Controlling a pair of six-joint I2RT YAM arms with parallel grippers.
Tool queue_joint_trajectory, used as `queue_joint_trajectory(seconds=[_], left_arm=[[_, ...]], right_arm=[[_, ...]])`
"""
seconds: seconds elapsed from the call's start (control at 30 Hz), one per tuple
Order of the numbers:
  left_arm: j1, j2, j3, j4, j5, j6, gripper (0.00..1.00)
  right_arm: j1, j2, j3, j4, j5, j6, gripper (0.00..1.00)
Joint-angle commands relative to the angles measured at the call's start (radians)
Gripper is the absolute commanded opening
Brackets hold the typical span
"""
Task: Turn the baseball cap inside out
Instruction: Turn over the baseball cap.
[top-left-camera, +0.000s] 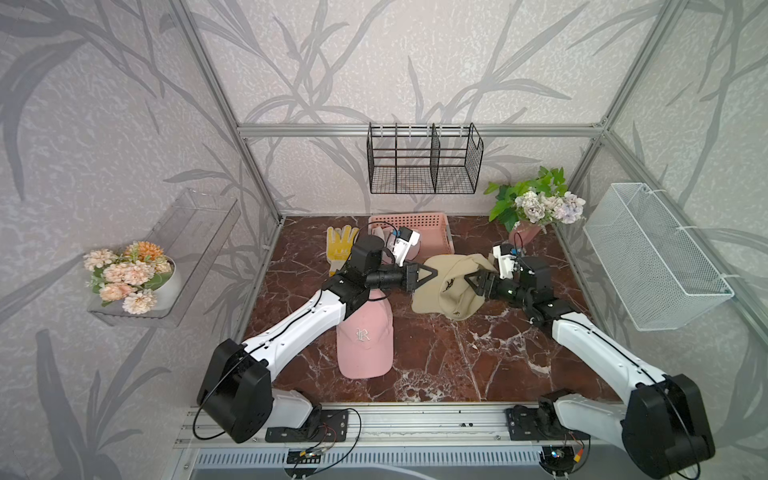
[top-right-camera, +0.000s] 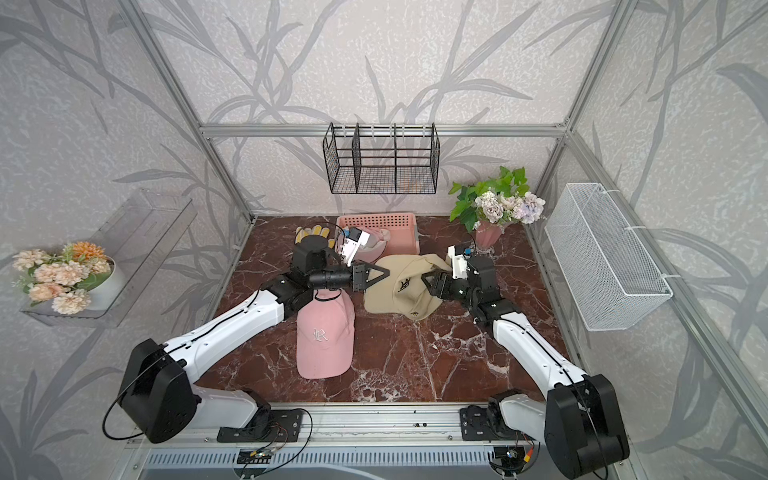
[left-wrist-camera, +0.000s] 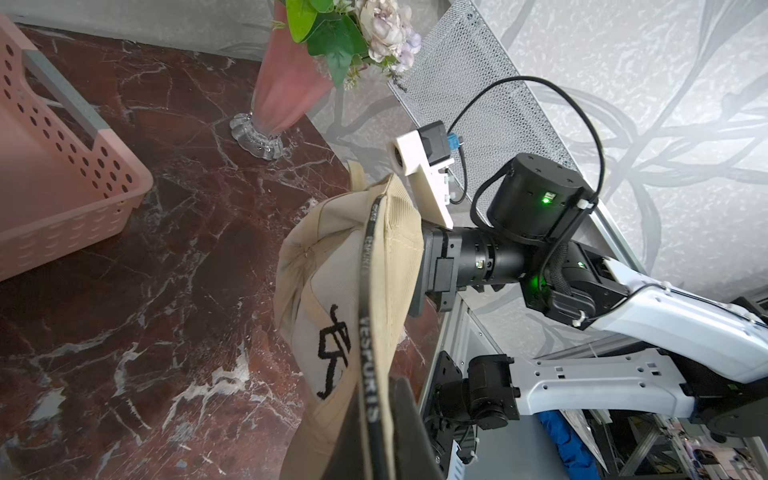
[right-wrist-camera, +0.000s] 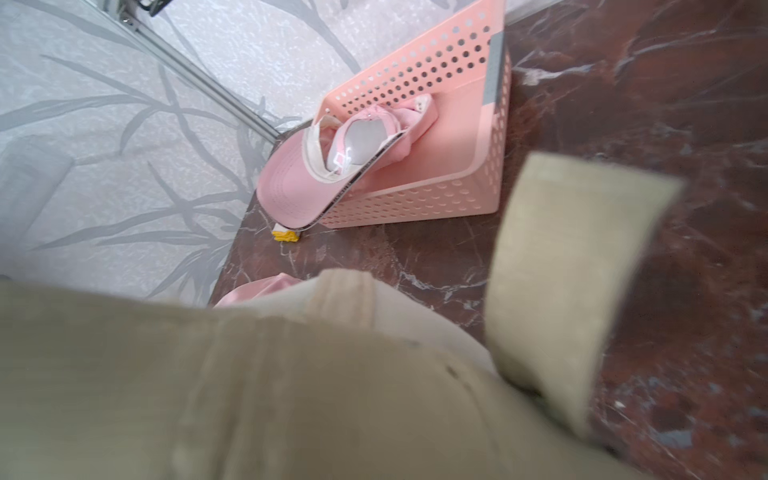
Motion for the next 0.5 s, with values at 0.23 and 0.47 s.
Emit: queue_joint_trajectory(seconds=[0.23,0.47], left_arm=[[0.003,-0.015,0.003,0.096,0.078,-0.042,0.0],[0.034,0.009,0.014,0.048,-0.097,-0.068,0.0]], right_arm=[[-0.001,0.037,-0.06,0.224,-0.231,-0.02,0.55],[0.002,0.015,-0.075,0.289,-0.411,0.016,0.11]])
